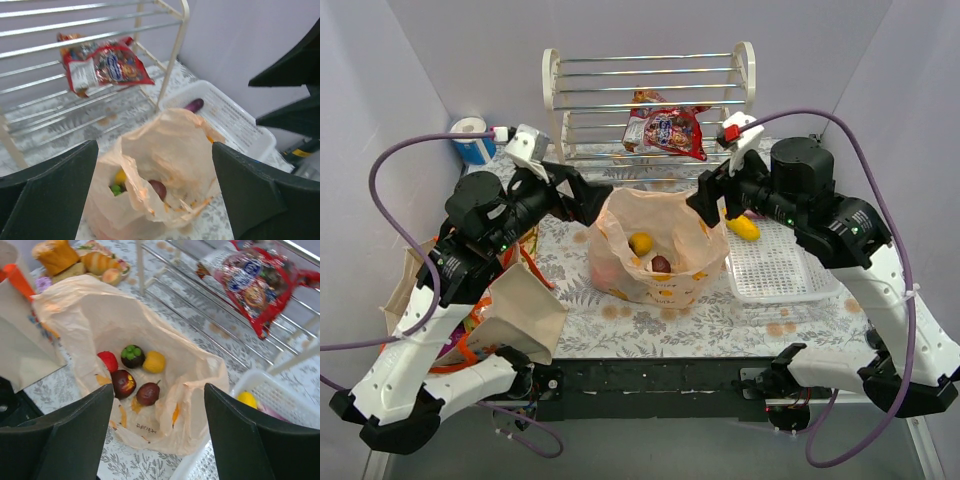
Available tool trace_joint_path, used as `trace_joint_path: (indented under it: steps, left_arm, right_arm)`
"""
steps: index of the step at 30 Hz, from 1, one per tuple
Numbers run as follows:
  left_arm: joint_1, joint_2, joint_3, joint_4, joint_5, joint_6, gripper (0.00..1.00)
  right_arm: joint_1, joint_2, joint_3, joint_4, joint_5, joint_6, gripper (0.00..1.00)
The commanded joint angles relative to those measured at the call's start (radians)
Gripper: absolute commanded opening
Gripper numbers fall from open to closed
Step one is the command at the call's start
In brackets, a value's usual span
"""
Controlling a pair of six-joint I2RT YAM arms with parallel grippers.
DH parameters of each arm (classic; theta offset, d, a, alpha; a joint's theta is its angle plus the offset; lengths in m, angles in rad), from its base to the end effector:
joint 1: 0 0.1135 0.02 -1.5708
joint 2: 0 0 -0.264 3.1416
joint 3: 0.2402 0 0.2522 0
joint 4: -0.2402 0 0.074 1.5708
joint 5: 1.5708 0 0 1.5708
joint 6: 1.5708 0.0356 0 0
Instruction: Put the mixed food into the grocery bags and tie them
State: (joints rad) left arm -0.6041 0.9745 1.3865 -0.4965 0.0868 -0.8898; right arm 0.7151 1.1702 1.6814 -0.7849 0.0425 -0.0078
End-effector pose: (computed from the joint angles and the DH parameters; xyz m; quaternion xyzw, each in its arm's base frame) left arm 0.1474 -0.1055 0.4758 -0.0757 0.7323 -0.4827 0.4743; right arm 0.1572 0.1345 0.4992 -0.2698 0.7498 0.1933 0.5724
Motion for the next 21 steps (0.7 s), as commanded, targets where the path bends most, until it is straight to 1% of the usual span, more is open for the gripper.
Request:
trace_joint_path:
  steps: [1, 2, 3, 4, 5, 6, 7, 8, 10, 11, 12, 15, 17, 21]
  left_arm:
    - [0.013, 0.07, 0.063, 0.075, -0.114, 0.149, 0.98]
    - [0.062, 0.148, 0.104, 0.069, -0.09, 0.152, 0.98]
    - [0.102, 0.177, 0.111, 0.082, -0.038, 0.135, 0.98]
    - [0.15, 0.2, 0.112, 0.107, 0.079, 0.112, 0.98]
    - [0.255, 0.245, 0.109, 0.157, 0.129, 0.088, 0.98]
    - [0.309, 0.26, 0.103, 0.182, 0.187, 0.06, 0.98]
    - [0.363, 0.276, 0.097, 0.211, 0.296, -0.002, 0.98]
    - [0.448, 0.283, 0.083, 0.278, 0.36, -0.026, 0.98]
    - [0.495, 0.268, 0.004, 0.357, 0.474, -0.067, 0.98]
    - [0.515, 0.26, -0.029, 0.415, 0.494, -0.066, 0.98]
    - [0.52, 0.248, -0.074, 0.432, 0.507, -0.06, 0.98]
    - [0.524, 0.23, -0.132, 0.452, 0.493, -0.028, 0.98]
    - [0.529, 0.233, -0.181, 0.463, 0.452, -0.015, 0.98]
    - [0.529, 0.242, -0.214, 0.467, 0.447, 0.008, 0.98]
  right_arm:
    - [0.087, 0.057, 0.001, 0.107, -0.178, -0.182, 0.8]
    - [0.104, 0.072, 0.003, 0.134, -0.174, -0.201, 0.8]
    - [0.121, 0.086, 0.003, 0.15, -0.187, -0.216, 0.8]
    - [0.141, 0.11, 0.003, 0.176, -0.199, -0.243, 0.8]
    - [0.152, 0.118, 0.0, 0.224, -0.211, -0.253, 0.8]
    - [0.159, 0.124, -0.002, 0.251, -0.236, -0.267, 0.81]
    - [0.171, 0.141, 0.003, 0.269, -0.246, -0.29, 0.82]
    - [0.176, 0.149, 0.009, 0.286, -0.257, -0.306, 0.82]
    - [0.191, 0.181, 0.012, 0.332, -0.299, -0.343, 0.84]
    - [0.196, 0.192, 0.021, 0.346, -0.314, -0.381, 0.85]
    - [0.201, 0.206, 0.024, 0.358, -0.354, -0.397, 0.85]
    - [0.219, 0.25, 0.024, 0.417, -0.404, -0.455, 0.87]
    - [0.228, 0.29, 0.032, 0.443, -0.405, -0.471, 0.88]
    - [0.242, 0.359, 0.078, 0.438, -0.392, -0.518, 0.92]
